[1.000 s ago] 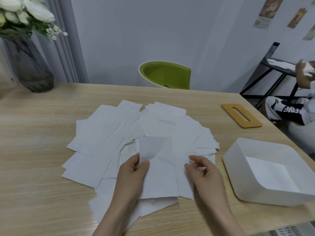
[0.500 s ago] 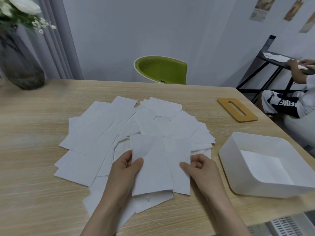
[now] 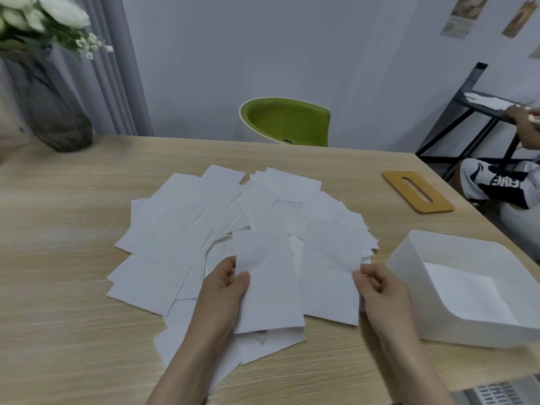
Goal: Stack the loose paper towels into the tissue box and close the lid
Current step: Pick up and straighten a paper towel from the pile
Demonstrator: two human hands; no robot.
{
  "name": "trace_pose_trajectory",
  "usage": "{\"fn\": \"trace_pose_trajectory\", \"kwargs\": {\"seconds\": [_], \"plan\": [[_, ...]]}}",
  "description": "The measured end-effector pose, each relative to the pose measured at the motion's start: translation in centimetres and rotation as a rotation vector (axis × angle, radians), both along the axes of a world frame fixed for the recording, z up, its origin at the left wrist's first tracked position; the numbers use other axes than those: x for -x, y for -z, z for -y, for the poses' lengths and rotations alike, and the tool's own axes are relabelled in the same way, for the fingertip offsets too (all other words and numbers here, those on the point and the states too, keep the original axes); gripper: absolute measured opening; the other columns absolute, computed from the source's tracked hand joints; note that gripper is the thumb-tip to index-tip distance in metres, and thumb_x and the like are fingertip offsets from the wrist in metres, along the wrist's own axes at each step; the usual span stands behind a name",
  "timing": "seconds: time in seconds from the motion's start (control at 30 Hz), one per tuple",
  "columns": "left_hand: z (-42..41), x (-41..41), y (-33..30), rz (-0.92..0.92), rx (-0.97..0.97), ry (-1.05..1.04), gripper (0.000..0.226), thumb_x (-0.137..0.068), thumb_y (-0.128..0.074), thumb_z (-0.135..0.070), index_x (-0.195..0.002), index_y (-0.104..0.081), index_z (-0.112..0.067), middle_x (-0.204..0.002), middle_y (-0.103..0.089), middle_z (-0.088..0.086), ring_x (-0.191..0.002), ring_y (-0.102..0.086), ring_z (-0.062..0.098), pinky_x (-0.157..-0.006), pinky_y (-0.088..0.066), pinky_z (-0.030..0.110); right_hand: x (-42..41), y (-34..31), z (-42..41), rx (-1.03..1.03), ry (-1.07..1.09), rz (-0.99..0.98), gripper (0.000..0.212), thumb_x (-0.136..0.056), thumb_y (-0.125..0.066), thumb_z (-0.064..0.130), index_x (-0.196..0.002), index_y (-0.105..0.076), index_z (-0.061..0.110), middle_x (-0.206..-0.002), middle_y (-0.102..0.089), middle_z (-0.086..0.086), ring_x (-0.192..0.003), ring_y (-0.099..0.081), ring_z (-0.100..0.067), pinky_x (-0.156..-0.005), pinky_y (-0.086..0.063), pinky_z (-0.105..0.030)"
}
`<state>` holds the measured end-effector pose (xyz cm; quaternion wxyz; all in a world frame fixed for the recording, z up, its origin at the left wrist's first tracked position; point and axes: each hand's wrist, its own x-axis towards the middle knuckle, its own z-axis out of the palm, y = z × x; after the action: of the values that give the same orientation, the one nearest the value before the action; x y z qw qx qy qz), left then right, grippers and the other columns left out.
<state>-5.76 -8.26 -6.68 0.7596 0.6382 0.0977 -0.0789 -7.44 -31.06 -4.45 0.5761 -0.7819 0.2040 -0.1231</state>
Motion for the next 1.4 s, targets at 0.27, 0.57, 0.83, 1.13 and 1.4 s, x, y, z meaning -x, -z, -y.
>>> {"fn": "trace_pose_trajectory", "kwargs": {"seconds": [0.27,0.57,0.83,1.13,1.4], "plan": [[0.0,0.0,0.2,0.018,0.004,0.015,0.031,-0.101,-0.044,-0.012,-0.101,-0.072,-0.025,-0.1,-0.075,0.001,-0.091,-0.072,0.022,-0.067,-0.056,0.034,-0.2,-1.2,-0.3,-0.313,0.108,0.065,0.011,-0.097,-0.052,0.012,-0.09,-0.061,0.014,-0.078,-0.068,-0.001,-0.061,-0.059,-0.01,-0.045,-0.045,-0.015],[0.2,-0.1,0.1,0.05,-0.007,0.004,0.032,-0.102,-0.043,-0.013,-0.1,-0.073,-0.024,-0.103,-0.075,-0.002,-0.099,-0.07,0.018,-0.086,-0.051,0.036,0.4,-1.3,-4.5,-0.388,-0.186,-0.095,0.005,-0.093,-0.058,0.008,-0.092,-0.062,0.006,-0.061,-0.07,-0.002,-0.046,-0.06,-0.004,-0.043,-0.045,-0.014],[0.3,0.0,-0.1,0.047,-0.028,-0.009,0.038,-0.102,-0.043,-0.016,-0.091,-0.073,-0.035,-0.099,-0.075,-0.004,-0.098,-0.069,0.019,-0.094,-0.049,0.043,0.4,-0.8,-6.2,-0.318,-0.209,-0.091,0.003,-0.09,-0.063,0.011,-0.09,-0.066,0.012,-0.074,-0.074,-0.011,-0.07,-0.07,-0.017,-0.068,-0.053,-0.029],[0.4,0.3,-0.3,0.041,-0.053,-0.009,0.026,-0.101,-0.045,-0.038,-0.095,-0.071,-0.036,-0.099,-0.073,-0.015,-0.096,-0.067,0.005,-0.086,-0.05,0.027,0.5,-0.6,-6.7,-0.297,-0.2,-0.087,0.003,-0.089,-0.064,0.011,-0.089,-0.067,0.011,-0.064,-0.07,-0.005,-0.062,-0.067,-0.011,-0.059,-0.049,-0.019],[0.3,0.5,-0.5,0.031,-0.045,0.023,0.02,-0.1,-0.05,-0.03,-0.104,-0.069,-0.025,-0.099,-0.075,-0.007,-0.09,-0.071,0.01,-0.074,-0.05,0.028,0.6,-0.6,-7.0,-0.297,-0.223,-0.082,0.002,-0.089,-0.064,0.011,-0.09,-0.066,0.01,-0.067,-0.072,-0.008,-0.064,-0.068,-0.012,-0.06,-0.05,-0.019]]}}
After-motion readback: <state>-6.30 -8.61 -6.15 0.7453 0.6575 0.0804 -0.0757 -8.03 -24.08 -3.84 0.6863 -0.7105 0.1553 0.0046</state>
